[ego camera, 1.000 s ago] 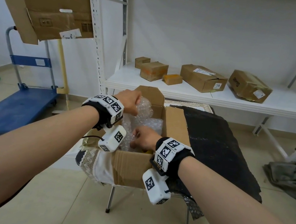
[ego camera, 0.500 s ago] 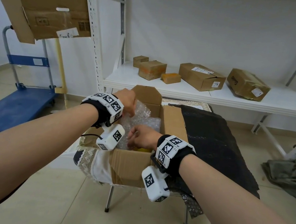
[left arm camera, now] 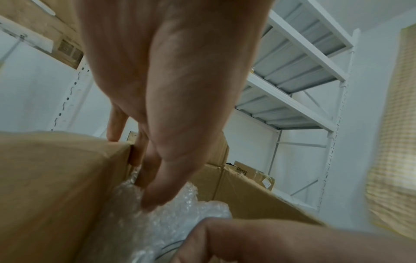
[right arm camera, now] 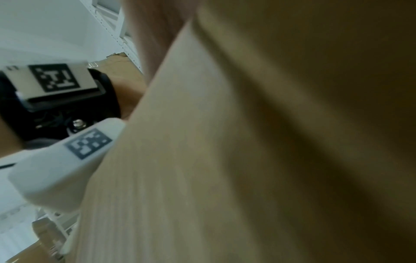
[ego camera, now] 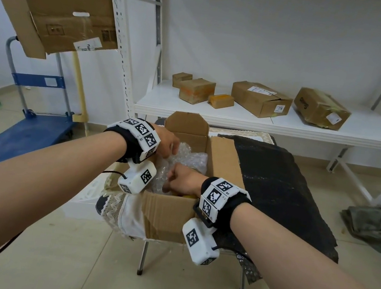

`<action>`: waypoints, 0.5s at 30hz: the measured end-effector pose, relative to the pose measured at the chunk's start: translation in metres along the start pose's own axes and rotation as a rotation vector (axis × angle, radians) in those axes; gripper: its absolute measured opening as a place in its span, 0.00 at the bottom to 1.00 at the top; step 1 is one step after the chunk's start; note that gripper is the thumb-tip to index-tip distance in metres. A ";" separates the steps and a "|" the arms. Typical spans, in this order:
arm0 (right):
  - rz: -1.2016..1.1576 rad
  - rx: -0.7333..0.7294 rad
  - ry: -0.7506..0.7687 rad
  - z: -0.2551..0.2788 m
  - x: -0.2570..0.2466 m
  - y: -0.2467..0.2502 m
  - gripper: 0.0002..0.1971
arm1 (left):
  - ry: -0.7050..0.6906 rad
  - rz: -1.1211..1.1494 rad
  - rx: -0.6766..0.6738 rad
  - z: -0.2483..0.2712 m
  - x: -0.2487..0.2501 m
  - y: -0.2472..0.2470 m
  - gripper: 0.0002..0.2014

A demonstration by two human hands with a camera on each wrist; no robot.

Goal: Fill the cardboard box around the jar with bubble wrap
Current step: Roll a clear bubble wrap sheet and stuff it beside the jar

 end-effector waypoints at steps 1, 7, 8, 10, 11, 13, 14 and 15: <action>-0.016 0.004 -0.004 -0.001 0.001 0.001 0.10 | -0.003 0.010 -0.004 0.000 0.000 -0.001 0.17; -0.171 0.062 -0.034 -0.004 0.006 0.008 0.10 | -0.020 0.028 -0.043 0.000 -0.003 -0.002 0.21; -0.218 0.055 -0.020 -0.004 0.005 0.007 0.11 | -0.020 0.022 -0.047 0.000 -0.003 -0.002 0.21; -0.319 0.054 0.022 -0.002 0.001 0.007 0.13 | -0.016 0.017 -0.056 -0.002 -0.003 -0.002 0.21; -0.372 0.065 0.040 -0.001 -0.001 0.009 0.12 | -0.014 0.013 -0.062 -0.003 -0.003 -0.003 0.22; -0.421 0.053 0.063 0.003 -0.005 0.009 0.10 | -0.006 -0.006 -0.076 -0.002 -0.003 -0.003 0.23; -0.415 0.016 0.076 0.003 -0.007 0.007 0.09 | 0.001 -0.025 -0.086 -0.002 -0.003 -0.003 0.23; -0.409 -0.030 0.090 0.003 -0.009 0.004 0.07 | 0.008 -0.047 -0.102 -0.003 -0.004 -0.005 0.25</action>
Point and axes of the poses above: each hand's wrist, its own z-axis away from the middle knuckle, its own y-axis out of the back of the hand, x = y × z, the point moved 8 cm from there along -z, towards the middle knuckle, and after that the axes turned 1 degree about -y, right-handed, at the moved point
